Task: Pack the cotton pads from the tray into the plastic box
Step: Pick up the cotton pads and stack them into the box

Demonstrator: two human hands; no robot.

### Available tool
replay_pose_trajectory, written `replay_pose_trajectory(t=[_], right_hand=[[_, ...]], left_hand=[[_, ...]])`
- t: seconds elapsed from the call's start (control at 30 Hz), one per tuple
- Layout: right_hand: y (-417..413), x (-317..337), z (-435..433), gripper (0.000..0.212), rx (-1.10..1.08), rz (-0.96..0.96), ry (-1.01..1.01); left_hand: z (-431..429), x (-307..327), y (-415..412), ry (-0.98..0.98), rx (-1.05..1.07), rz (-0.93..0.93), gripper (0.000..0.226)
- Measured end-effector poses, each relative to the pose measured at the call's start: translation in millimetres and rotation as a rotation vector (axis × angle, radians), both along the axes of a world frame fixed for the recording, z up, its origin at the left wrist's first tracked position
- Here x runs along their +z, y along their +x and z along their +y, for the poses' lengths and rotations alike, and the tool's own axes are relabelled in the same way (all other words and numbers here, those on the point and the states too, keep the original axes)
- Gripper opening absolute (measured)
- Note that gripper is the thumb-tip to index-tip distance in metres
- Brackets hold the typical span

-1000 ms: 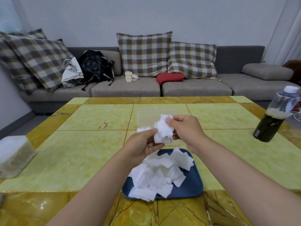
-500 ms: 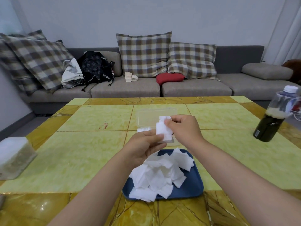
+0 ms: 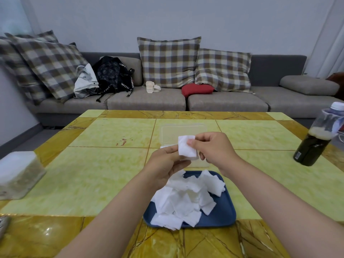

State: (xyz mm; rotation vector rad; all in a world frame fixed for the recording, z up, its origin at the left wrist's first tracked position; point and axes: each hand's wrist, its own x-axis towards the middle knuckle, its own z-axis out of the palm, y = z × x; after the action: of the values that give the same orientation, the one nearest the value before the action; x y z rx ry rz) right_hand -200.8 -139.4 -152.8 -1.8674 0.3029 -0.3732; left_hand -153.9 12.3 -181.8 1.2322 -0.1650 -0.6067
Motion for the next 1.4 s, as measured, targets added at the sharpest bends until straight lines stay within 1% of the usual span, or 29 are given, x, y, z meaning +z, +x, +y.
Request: replay_pose_trajectory(t=[0.17,0.3,0.33,0.43,0.47,0.53,0.6,0.63,0.7,0.77,0.83,0.97,1.0,1.03,1.07,1.13,1.17,1.2,1.23,1.33,1.4], right_hand=[[7.0,-8.2,0.9,0.008,-0.109,-0.051,-0.098],[9.4,-10.2,0.8,0.011,-0.118,-0.041,-0.167],[9.1,-10.1,0.6,0.013,-0.117,-0.031,-0.176],[9.5,-9.4,0.4,0.021,-0.128,-0.003,-0.174],[9.2,-8.3,0.2,0.026,-0.128,0.033,-0.15],[5.8,-3.5,-1.0,0.034,-0.082,0.169,-0.039],[0.8,-0.1,-3.6,0.034,0.018,0.321,0.101],[-0.5,0.1,-5.3,0.032,0.057,0.35,0.147],[0.3,-2.0,-8.0,0.025,0.066,0.324,0.182],[3.2,-3.5,-7.4,0.02,0.027,0.279,0.176],[5.3,-3.4,-5.1,0.022,0.017,0.264,0.195],[12.6,-4.4,-3.5,0.027,0.091,0.293,0.264],[15.8,-4.1,-4.3,0.029,0.092,0.294,0.276],[19.5,-3.5,-5.7,0.03,0.075,0.288,0.287],[23.6,-2.6,-7.4,0.028,0.044,0.276,0.284],[33.0,-3.4,-12.1,0.018,-0.038,0.243,0.182],[39.1,-6.2,-14.2,0.013,-0.082,0.228,0.091],[43.8,-9.3,-16.6,0.008,-0.118,0.219,-0.009],[49.6,-13.7,-18.7,0.004,-0.143,0.226,-0.108],[67.5,-28.7,-20.1,0.021,-0.136,0.286,-0.325],[79.9,-35.4,-19.4,0.024,-0.11,0.296,-0.433]], left_hand=[[0.2,2.3,-1.3,-0.056,-0.033,0.019,0.021],[-1.5,3.9,-1.8,-0.137,0.002,0.079,0.036],[-1.8,3.8,-1.3,-0.115,0.01,0.067,0.036],[-2.1,-0.5,1.6,-0.004,0.039,0.022,0.02],[-2.0,-1.8,2.3,0.015,0.049,0.029,0.018],[-1.7,-3.9,3.9,0.035,0.066,0.04,0.018],[-1.7,-3.8,4.6,0.039,0.086,0.039,0.019],[-1.8,-4.1,5.1,0.046,0.1,0.03,0.019],[-1.6,-4.9,6.2,0.077,0.116,-0.006,0.021],[-1.1,-5.0,6.5,0.089,0.092,-0.039,0.022],[-2.0,-5.0,6.8,0.101,0.075,-0.057,0.02],[-2.9,-0.4,9.3,0.142,0.08,-0.112,0.014],[-2.6,1.6,11.4,0.164,0.086,-0.15,0.014],[-2.0,2.3,14.9,0.222,0.108,-0.226,0.014],[-1.3,1.8,21.0,0.331,0.153,-0.351,0.014],[1.0,-2.1,36.9,0.618,0.257,-0.675,0.014],[2.1,-5.9,45.7,0.737,0.282,-0.789,0.015],[2.2,-9.7,52.8,0.818,0.283,-0.857,0.018],[1.7,-15.0,60.4,0.878,0.267,-0.89,0.021],[-0.9,-31.2,75.0,0.996,0.149,-0.942,0.032],[-1.6,-38.6,79.1,1.03,0.072,-0.971,0.036]])
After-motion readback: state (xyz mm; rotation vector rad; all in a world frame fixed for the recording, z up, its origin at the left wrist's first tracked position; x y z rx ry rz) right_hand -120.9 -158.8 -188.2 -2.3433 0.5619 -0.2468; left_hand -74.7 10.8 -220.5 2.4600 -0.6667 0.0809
